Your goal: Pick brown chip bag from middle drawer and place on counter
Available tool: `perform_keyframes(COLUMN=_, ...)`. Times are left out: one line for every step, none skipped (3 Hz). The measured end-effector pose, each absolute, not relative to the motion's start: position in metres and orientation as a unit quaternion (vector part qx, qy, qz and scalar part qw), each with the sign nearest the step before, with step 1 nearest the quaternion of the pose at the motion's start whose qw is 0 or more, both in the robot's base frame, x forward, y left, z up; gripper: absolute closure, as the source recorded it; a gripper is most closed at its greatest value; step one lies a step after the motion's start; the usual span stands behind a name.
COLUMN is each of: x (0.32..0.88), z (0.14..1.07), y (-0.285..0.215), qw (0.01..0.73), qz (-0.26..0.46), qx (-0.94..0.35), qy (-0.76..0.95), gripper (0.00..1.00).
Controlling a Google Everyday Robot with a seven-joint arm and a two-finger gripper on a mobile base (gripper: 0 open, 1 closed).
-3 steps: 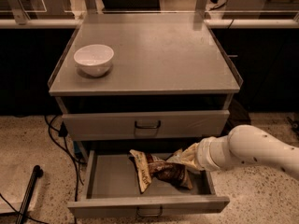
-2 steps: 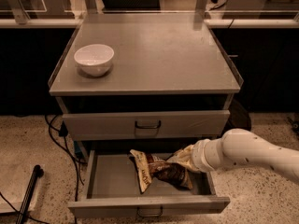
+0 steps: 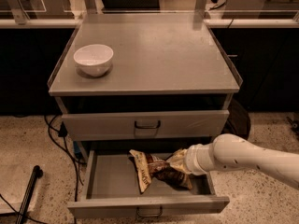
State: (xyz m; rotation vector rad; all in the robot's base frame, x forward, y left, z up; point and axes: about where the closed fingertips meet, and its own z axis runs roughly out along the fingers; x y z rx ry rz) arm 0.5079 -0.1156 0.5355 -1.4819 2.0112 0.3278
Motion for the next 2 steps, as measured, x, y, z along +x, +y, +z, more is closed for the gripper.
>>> perform_keyframes(x=0.5080, z=0.5249, y=-0.1083, qw=0.305, qz=0.131, qx=-0.561, qy=0.758, gripper=0.60)
perform_keyframes(x=0.5095, z=0.5169, y=-0.1030, qw=0.305, qz=0.136, qx=-0.564, qy=0.755, gripper=0.37)
